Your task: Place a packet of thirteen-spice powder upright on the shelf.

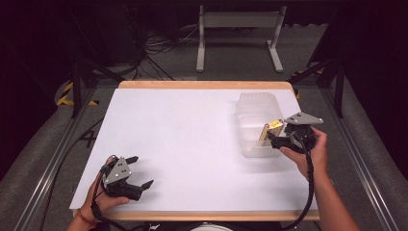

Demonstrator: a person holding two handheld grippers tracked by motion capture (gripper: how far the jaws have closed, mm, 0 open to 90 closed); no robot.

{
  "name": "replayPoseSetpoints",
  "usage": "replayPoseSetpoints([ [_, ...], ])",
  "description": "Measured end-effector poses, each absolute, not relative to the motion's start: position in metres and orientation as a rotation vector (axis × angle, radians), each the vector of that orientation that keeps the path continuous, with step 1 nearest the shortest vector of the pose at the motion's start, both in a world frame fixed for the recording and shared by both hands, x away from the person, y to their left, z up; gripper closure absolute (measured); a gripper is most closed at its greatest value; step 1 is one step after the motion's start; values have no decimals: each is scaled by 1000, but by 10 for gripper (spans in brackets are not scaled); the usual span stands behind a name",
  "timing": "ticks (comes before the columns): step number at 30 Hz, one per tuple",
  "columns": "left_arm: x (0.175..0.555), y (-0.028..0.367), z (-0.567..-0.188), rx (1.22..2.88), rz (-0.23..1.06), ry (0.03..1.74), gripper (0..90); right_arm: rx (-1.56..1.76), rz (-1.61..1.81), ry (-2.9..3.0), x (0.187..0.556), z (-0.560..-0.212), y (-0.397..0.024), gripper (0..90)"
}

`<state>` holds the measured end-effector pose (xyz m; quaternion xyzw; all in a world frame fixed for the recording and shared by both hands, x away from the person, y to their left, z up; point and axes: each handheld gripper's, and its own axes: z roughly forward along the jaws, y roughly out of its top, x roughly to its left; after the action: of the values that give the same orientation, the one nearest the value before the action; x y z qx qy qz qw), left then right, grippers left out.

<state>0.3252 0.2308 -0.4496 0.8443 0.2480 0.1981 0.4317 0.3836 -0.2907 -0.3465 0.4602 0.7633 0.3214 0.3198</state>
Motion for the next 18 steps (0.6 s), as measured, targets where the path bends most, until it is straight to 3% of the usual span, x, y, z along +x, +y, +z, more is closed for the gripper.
replayPoseSetpoints([
  [18, 325, 231, -450, 2108, 495, 616, 53, 1139, 828, 2038, 364, -347, -299, 186],
])
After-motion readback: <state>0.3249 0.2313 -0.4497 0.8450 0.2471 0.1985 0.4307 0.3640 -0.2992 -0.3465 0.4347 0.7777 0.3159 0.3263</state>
